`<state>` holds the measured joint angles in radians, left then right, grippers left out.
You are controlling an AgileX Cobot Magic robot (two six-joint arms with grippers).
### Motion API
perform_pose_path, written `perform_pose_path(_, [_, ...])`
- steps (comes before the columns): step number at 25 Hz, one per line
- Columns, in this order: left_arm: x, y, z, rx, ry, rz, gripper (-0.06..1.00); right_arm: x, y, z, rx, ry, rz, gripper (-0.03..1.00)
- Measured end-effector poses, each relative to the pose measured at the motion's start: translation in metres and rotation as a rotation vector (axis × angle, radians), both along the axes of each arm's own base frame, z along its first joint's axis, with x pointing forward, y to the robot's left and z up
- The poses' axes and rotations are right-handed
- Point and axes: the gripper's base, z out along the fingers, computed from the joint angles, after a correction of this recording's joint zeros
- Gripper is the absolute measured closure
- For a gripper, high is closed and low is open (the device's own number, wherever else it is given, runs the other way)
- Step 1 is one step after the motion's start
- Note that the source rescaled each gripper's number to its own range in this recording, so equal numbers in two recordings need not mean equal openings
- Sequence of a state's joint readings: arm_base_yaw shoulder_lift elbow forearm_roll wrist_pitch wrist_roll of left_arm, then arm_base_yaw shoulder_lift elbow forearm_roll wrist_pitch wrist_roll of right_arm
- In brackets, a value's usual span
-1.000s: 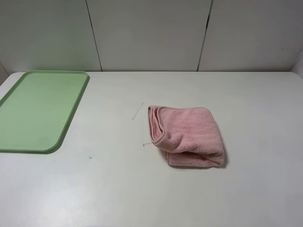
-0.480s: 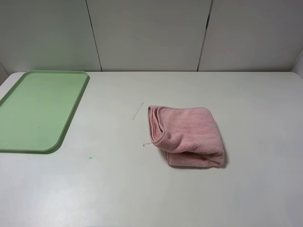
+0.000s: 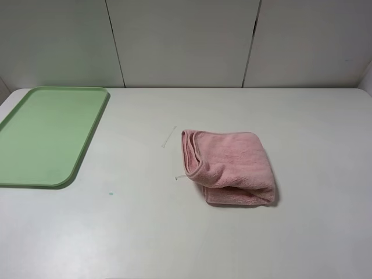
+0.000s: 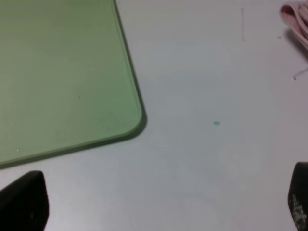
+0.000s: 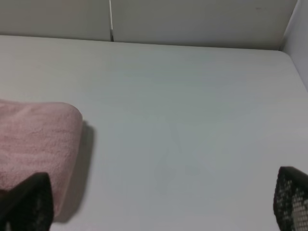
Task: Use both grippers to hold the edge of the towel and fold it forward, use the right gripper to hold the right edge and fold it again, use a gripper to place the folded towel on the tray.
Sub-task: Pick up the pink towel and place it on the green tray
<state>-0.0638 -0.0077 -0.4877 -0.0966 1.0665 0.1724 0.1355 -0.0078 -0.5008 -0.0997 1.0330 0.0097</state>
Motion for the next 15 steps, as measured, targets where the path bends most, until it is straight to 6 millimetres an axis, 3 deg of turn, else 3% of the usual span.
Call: perform_pose_path(15, [0.0,0.0,0.0,0.0,0.0,0.0,-0.06,0.0,0.0,0.0,0.0,0.0,0.0,-0.03])
